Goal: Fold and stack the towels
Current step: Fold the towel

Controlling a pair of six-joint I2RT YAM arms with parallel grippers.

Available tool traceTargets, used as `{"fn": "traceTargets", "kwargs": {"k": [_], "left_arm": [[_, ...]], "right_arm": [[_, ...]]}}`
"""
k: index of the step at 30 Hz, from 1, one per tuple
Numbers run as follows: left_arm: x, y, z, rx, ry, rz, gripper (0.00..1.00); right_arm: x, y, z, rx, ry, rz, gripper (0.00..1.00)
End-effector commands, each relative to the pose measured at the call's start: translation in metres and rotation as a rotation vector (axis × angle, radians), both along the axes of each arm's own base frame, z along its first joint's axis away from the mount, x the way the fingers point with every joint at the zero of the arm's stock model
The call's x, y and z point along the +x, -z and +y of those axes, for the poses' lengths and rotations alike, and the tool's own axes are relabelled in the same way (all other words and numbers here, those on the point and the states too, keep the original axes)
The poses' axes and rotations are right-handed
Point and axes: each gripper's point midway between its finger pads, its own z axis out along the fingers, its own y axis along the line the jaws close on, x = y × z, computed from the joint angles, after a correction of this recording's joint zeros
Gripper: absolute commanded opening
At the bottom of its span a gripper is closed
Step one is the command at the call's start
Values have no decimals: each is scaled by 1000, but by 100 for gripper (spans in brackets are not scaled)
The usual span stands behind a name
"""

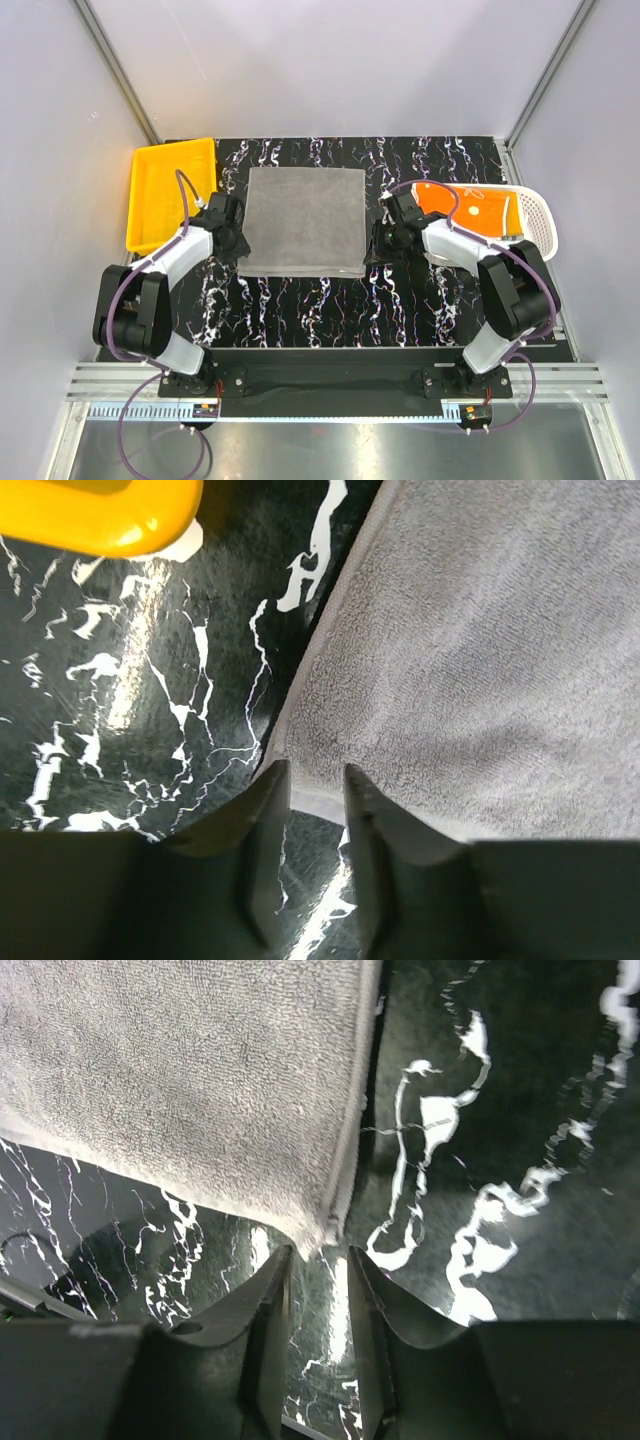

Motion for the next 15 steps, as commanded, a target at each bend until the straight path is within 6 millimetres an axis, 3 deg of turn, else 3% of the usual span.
{"fn": "traceTargets", "kwargs": {"k": [1,3,6,8,10,12,14,15], "left_arm": [[20,-43,-4,-4,29,-121,38],[23,-54,-13,-12,64,-147,39],[29,-66,-37,-50,124,-178,37],[34,-64,-51,-59,156,-180,34],[39,-65,-72,-85,192,-184,28],[44,-56,-95,-121,231,-184,26],[51,-50,-110,-145,249,-196,26],[49,-37,-119,-143,262,-172,26]], "right_arm": [[7,-26,-11,-43,26,-81,36],[9,-36,-10,-64,20,-111,36],[6,-49,12,-71,-14,-146,35],[2,-52,38,-67,-58,-160,34],[3,-49,51,-71,-72,-169,33],[7,-42,66,-57,-81,-168,32],[13,-29,71,-65,-68,-156,31],[18,-26,72,-70,-59,-168,31]]}}
